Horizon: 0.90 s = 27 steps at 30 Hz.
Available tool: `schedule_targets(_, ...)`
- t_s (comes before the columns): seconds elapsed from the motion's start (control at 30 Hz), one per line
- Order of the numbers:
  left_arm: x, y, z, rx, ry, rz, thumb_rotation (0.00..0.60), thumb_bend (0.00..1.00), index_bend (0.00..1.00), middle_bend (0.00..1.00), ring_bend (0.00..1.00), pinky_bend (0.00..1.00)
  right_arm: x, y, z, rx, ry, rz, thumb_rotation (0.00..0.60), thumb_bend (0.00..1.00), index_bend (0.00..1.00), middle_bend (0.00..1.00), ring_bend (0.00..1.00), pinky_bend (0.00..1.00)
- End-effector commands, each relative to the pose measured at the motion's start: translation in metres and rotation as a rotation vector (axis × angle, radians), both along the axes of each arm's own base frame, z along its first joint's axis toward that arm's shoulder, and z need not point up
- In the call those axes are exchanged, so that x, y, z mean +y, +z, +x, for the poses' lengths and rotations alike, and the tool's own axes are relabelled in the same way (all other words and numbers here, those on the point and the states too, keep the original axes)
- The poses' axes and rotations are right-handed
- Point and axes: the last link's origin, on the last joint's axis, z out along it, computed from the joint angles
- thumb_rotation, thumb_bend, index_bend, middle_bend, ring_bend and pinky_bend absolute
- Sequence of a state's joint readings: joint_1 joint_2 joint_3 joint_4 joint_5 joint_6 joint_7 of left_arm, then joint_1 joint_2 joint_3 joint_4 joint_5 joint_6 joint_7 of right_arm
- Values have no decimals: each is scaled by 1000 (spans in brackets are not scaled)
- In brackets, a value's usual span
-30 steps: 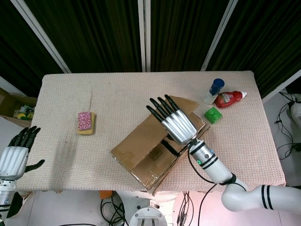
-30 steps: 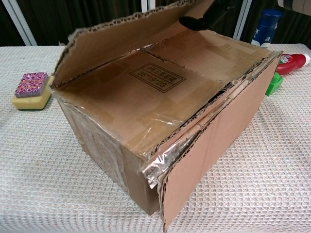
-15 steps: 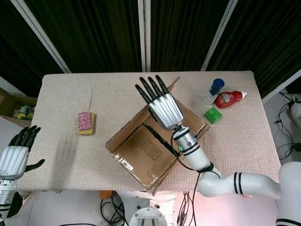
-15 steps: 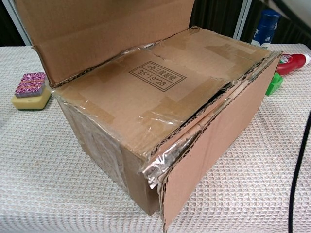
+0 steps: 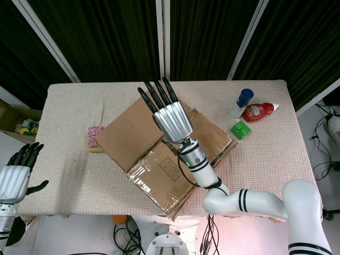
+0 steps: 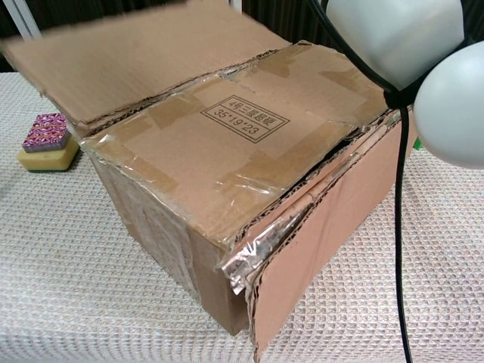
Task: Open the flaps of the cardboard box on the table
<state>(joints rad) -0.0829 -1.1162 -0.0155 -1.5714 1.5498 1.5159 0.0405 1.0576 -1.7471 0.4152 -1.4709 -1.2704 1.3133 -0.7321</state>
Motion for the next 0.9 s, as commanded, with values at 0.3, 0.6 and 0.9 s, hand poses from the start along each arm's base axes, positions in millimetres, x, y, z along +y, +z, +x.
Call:
schedule_targets(0.3, 0, -1, 2, 2, -13, -6, 599, 35, 64, 79, 61, 199, 14, 41, -51, 21, 7, 20, 600, 346, 0, 0, 0, 0)
schedule_targets(0.6, 8, -3, 21, 14, -104, -51, 600, 34, 64, 80, 61, 199, 45, 109, -142, 39, -44, 18, 600, 334, 0, 0, 0, 0)
schedule_targets(0.9, 37, -14, 83, -22, -364, -202, 290, 34, 69, 137, 72, 200, 84, 170, -250, 14, -227, 5, 600, 331, 0, 0, 0, 0)
